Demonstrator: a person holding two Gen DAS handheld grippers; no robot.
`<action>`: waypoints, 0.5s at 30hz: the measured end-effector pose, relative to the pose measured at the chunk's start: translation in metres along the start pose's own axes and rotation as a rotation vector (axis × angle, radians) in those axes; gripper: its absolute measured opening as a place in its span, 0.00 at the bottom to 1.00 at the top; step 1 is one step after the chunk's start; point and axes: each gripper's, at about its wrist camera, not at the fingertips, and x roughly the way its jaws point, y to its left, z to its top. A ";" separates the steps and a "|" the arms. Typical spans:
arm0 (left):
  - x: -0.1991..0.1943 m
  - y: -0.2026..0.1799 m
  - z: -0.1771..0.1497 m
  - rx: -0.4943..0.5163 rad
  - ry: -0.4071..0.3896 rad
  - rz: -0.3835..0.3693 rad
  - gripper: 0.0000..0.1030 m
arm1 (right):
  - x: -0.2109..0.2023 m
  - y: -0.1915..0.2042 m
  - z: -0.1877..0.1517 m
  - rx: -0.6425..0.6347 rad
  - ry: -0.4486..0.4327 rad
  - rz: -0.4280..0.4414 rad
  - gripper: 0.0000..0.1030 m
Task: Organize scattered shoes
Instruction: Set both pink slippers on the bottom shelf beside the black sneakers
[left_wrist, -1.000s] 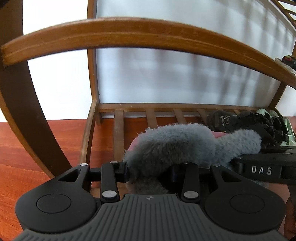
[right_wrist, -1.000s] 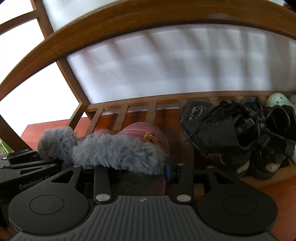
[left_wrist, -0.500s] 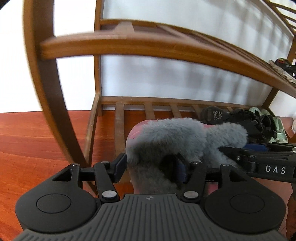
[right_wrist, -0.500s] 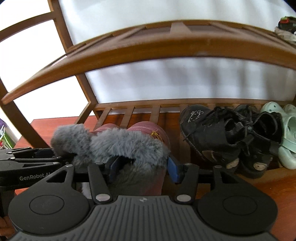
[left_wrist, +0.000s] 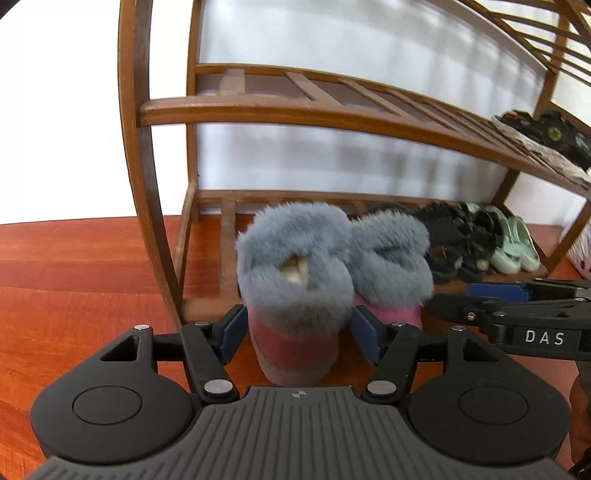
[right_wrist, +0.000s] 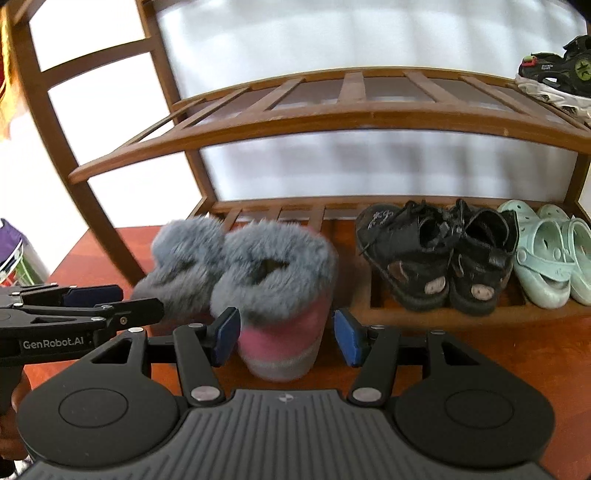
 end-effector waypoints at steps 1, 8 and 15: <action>-0.001 -0.002 -0.004 0.008 0.001 -0.002 0.62 | -0.001 0.002 -0.004 -0.009 0.004 -0.001 0.61; -0.003 -0.007 -0.020 0.037 0.017 -0.027 0.34 | 0.002 0.018 -0.017 -0.073 0.028 0.000 0.48; 0.012 -0.002 -0.024 0.010 0.056 -0.027 0.22 | 0.015 0.021 -0.019 -0.109 0.055 -0.018 0.32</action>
